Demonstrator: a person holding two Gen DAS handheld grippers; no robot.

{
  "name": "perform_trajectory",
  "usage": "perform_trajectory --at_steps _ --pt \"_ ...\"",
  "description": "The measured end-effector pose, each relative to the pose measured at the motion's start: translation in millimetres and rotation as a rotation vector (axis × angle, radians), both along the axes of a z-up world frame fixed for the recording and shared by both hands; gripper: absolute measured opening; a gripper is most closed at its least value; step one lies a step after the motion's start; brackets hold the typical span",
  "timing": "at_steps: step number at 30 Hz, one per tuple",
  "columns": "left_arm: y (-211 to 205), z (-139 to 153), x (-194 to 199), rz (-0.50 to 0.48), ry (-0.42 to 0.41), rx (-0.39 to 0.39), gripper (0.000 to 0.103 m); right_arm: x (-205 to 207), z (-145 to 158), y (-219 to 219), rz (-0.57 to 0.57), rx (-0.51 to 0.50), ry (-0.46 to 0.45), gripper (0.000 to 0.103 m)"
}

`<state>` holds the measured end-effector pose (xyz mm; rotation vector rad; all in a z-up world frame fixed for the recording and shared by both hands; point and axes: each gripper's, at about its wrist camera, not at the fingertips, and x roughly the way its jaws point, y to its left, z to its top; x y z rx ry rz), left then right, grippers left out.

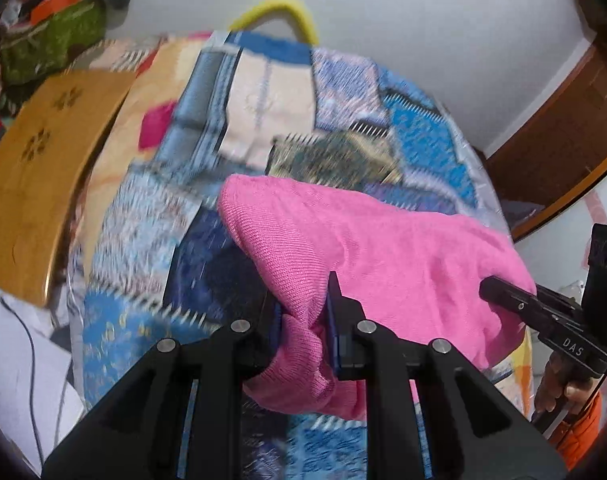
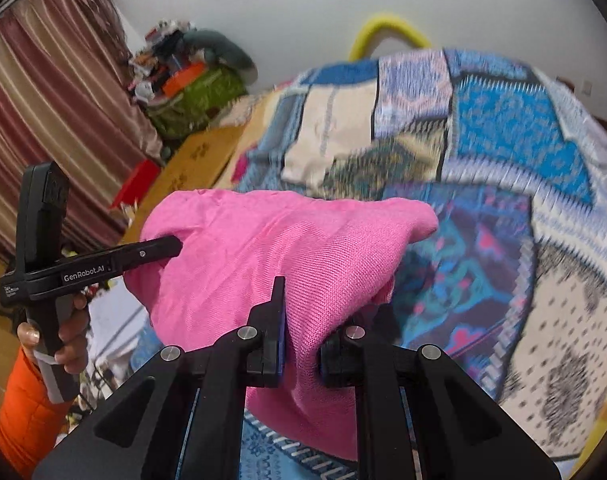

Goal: Fold small clothes

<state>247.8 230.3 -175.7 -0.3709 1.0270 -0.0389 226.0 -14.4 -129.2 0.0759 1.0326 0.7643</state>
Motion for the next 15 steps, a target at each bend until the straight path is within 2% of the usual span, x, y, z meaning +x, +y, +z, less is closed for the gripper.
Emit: perform_trajectory --at_steps 4,7,15 --pt "3.8 -33.4 -7.2 -0.002 0.053 -0.004 0.019 -2.0 -28.2 2.8 0.012 -0.048 0.045 0.011" --pt "5.9 -50.1 -11.5 -0.004 0.068 -0.01 0.019 -4.4 -37.9 -2.1 0.004 -0.072 0.051 0.011" --pt "29.1 -65.2 -22.7 0.072 0.106 0.089 0.019 -5.5 -33.7 -35.8 -0.069 -0.165 -0.006 0.011"
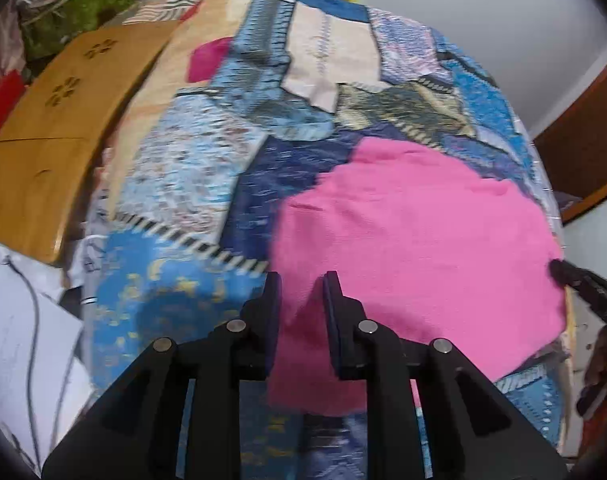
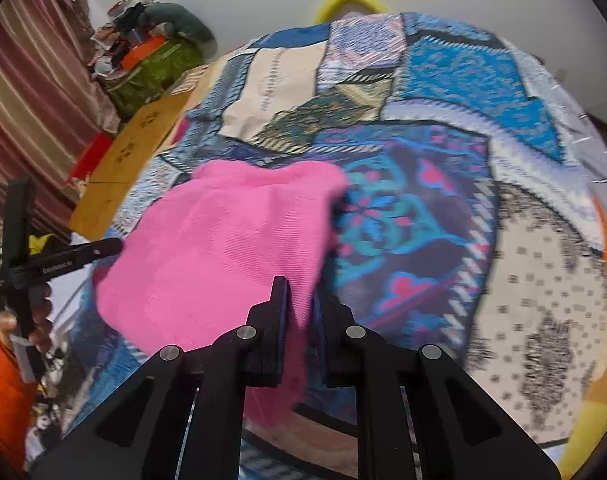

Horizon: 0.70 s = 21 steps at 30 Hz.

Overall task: Fold small clothes
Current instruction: 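Lower the folded cardigan onto the quilt and open both grippers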

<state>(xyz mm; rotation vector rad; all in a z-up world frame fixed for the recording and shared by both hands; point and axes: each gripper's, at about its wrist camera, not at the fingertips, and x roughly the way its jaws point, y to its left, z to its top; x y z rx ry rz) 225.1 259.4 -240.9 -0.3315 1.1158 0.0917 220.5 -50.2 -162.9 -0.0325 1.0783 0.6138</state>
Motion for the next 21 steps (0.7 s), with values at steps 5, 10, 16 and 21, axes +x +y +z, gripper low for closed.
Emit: perform_trajectory --at_steps 5,10,16,21 --pt "10.4 16.0 -12.8 0.025 -0.023 0.046 0.019 -7.3 19.0 -14.2 -0.021 -0.018 -0.065 0.011" --pt "-4.0 62.3 -32.4 -0.011 -0.12 0.117 0.019 -30.9 61.5 -18.1 -0.019 0.015 -0.182 0.011" --pt "-37.1 130.3 -65.9 -0.062 -0.287 0.166 0.02 -72.1 121.1 -13.3 0.002 0.089 -0.351 0.011" --pt "-69.0 183.0 -102.8 -0.096 -0.44 0.205 0.02 -111.8 164.6 -14.4 0.017 0.175 -0.471 0.011"
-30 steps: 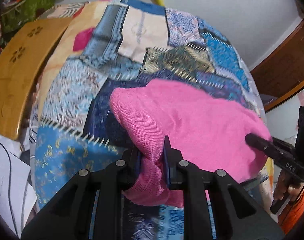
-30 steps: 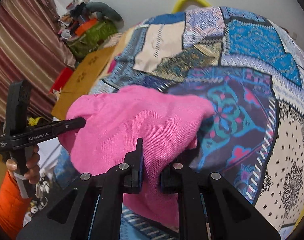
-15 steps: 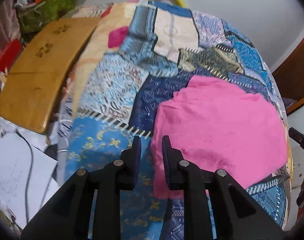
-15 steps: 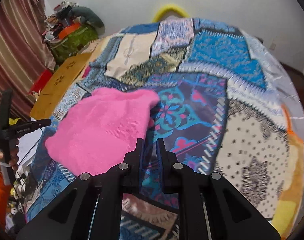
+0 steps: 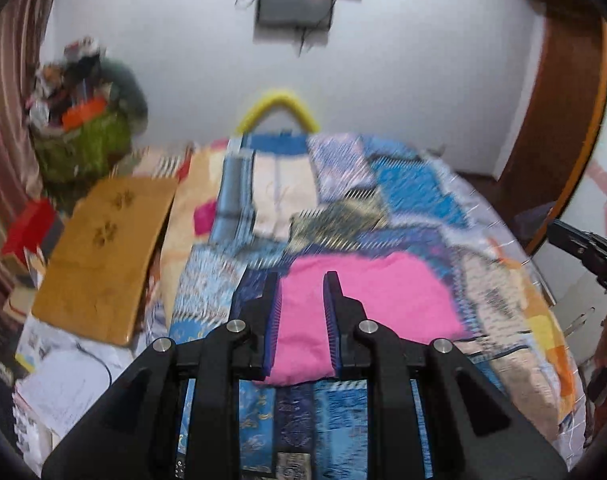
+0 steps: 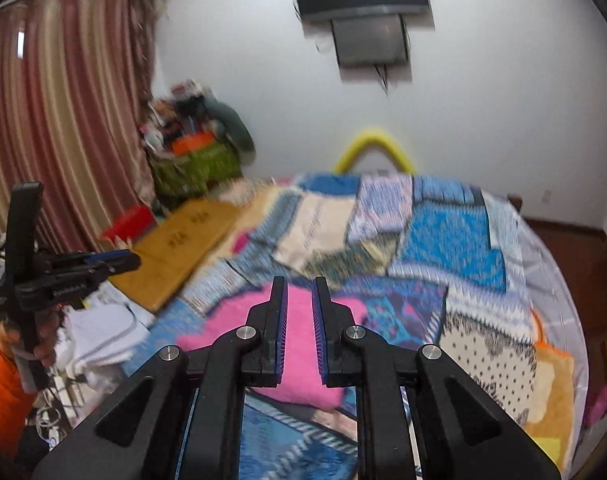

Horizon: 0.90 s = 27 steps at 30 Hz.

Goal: Fold small clothes

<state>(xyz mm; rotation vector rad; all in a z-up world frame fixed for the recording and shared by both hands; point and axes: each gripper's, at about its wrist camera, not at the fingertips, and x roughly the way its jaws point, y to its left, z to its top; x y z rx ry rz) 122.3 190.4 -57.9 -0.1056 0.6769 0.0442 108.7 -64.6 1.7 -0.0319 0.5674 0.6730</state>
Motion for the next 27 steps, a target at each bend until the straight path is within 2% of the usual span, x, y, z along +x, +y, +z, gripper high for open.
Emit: perform_trajectory --at_steps 6,7,8,12,15,16,20,21,25,27 --pt "-33.6 52.0 -51.5 -0.031 -0.189 0.014 0.02 -53.1 39.1 -2.7 0.027 0.079 -0.136 0.012" --pt "-38.4 58.7 -60.6 -0.033 -0.221 0.019 0.022 -60.2 42.9 -3.2 0.032 0.089 -0.15 0.013" --pt "-43.1 65.0 -69.3 -0.033 -0.252 0.025 0.024 -66.3 45.9 -3.4 0.037 0.098 -0.163 0.018" --pt "-61.1 80.4 -101.7 -0.026 -0.37 0.07 0.049 -94.2 55.2 -2.5 0.036 0.123 -0.235 0.047" --pt "-73.3 85.1 -121.7 -0.013 -0.436 0.108 0.063 -106.5 56.5 -1.8 0.02 0.121 -0.269 0.062" --pt "-74.9 85.9 -125.0 -0.009 -0.446 0.112 0.068 -109.8 56.5 -1.8 0.014 0.12 -0.277 0.065" --pt "-78.6 86.6 -136.3 0.006 -0.469 0.107 0.074 -117.0 56.2 -3.5 -0.013 0.121 -0.293 0.08" --pt "-78.9 86.4 -137.8 0.006 -0.471 0.101 0.079 -119.7 56.2 -5.1 -0.02 0.125 -0.294 0.083" --pt "-76.0 84.3 -142.4 0.01 -0.476 0.072 0.092 -118.1 54.0 -7.7 -0.052 0.127 -0.289 0.09" --pt "-75.3 83.1 -142.6 0.017 -0.476 0.066 0.094 -117.8 52.6 -9.3 -0.069 0.126 -0.29 0.099"
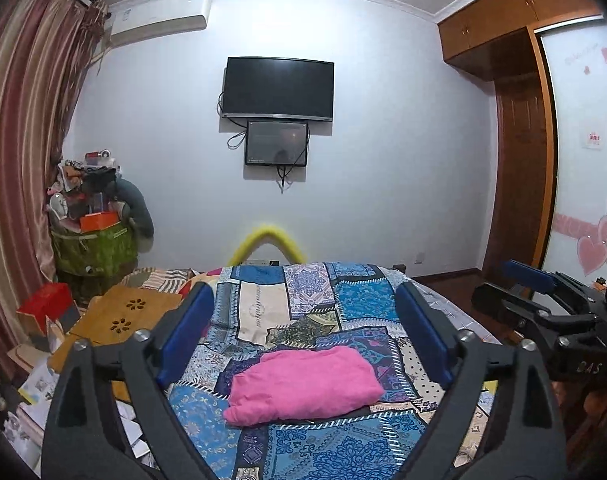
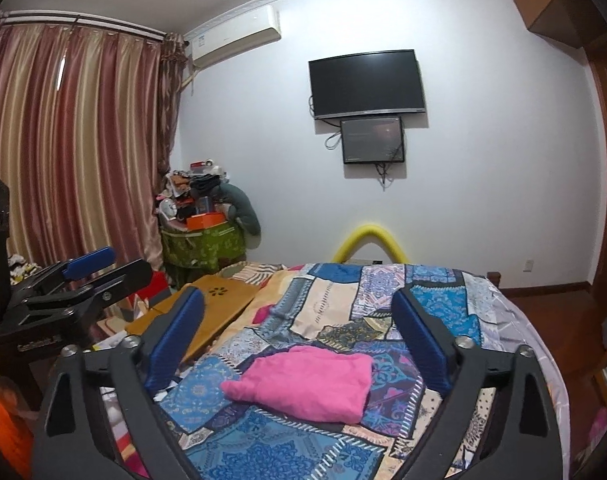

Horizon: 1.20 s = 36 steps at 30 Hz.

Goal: Fold small clothes

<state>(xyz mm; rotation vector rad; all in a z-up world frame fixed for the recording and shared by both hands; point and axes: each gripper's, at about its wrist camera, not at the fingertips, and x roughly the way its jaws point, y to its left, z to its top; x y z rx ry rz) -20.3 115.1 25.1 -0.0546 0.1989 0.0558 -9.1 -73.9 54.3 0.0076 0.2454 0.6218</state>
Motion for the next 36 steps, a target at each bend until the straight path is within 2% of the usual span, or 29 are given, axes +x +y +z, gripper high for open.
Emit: perform_trajectory --at_steps 4,10,36 --pt "-2.4 -3.5 -2.5 0.01 0.0 0.006 0.099 -4.1 -1.3 -2.5 -0.024 -0.003 -0.005 0.102" --pt "-4.1 -7.4 -4.4 0.014 0.001 0.0 0.101 -2.7 -3.5 -5.5 -0.042 -0.002 0.015 0.102" --pt "-5.6 -18.7 6.2 0.011 0.034 -0.011 0.102 -3.6 -7.2 -12.3 -0.071 -0.008 0.041 0.102"
